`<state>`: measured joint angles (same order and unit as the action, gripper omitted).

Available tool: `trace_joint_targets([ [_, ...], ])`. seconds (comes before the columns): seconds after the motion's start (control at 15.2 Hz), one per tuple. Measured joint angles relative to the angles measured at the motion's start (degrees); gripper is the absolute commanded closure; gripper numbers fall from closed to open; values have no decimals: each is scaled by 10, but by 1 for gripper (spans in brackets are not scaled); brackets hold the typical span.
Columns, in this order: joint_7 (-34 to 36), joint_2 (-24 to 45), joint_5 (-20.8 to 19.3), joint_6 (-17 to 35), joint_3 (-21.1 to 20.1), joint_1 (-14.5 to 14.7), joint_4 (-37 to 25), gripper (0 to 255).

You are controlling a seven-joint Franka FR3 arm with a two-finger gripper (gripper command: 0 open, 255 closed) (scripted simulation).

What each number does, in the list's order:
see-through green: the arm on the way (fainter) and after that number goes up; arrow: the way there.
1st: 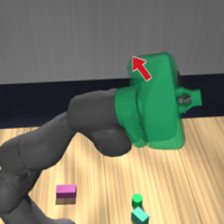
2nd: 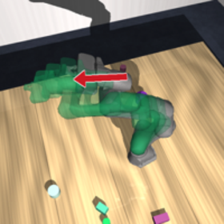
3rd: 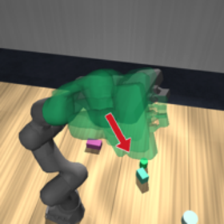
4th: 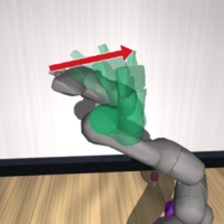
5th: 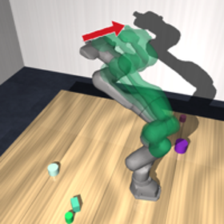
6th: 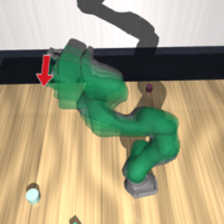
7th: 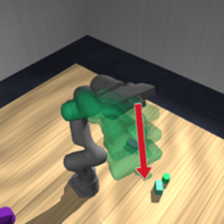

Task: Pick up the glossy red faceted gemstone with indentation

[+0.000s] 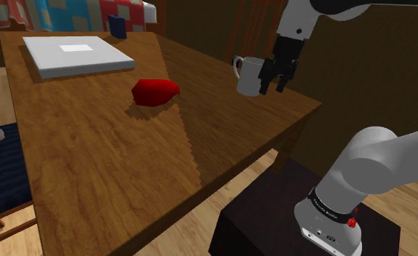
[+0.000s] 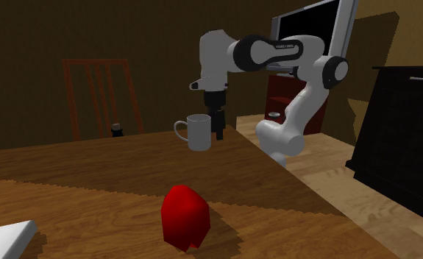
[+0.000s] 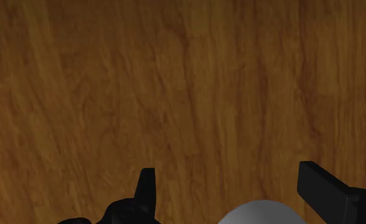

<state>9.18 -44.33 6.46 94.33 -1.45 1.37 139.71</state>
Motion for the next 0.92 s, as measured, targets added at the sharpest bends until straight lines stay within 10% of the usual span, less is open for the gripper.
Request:
trace_joint_targets([
  [0.92, 408, 112, 139, 45, -174, -42, -106, 0],
])
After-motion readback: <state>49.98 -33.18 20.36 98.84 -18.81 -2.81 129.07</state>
